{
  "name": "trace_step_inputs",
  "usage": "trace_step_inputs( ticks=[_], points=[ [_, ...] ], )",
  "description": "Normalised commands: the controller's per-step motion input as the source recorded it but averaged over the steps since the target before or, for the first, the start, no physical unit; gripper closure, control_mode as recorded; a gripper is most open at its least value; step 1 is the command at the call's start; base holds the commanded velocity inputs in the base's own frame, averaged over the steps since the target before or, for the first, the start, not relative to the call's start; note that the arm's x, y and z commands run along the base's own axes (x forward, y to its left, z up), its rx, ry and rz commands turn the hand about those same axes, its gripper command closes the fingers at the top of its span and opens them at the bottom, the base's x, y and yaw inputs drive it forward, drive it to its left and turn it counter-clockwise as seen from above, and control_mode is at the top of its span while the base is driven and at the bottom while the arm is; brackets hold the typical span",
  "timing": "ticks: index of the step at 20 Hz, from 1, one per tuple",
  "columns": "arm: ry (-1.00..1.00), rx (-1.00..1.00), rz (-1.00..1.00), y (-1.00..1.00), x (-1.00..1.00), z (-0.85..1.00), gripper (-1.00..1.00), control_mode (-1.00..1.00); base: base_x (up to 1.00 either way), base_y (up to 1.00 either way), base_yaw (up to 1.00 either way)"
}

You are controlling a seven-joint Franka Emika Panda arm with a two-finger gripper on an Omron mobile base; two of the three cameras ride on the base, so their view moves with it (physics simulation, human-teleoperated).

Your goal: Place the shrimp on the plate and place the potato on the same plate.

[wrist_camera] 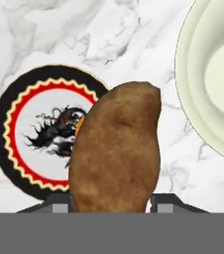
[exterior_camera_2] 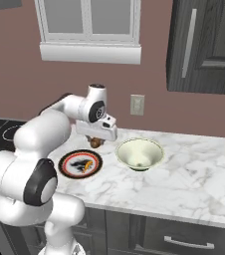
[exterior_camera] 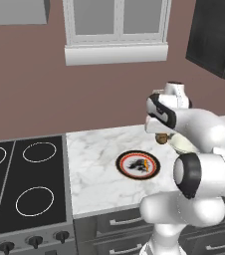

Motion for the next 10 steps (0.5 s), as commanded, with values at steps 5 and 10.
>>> trace_step_inputs(
  ticks=[5,10],
  points=[
    [0.0,0.0,0.0,0.91,-0.01,0.0,1.0,-1.0,0.0,0.0,0.0],
    [0.0,0.0,0.0,0.61,0.0,-0.05,1.0,-1.0,0.0,0.0,0.0]
  ],
)
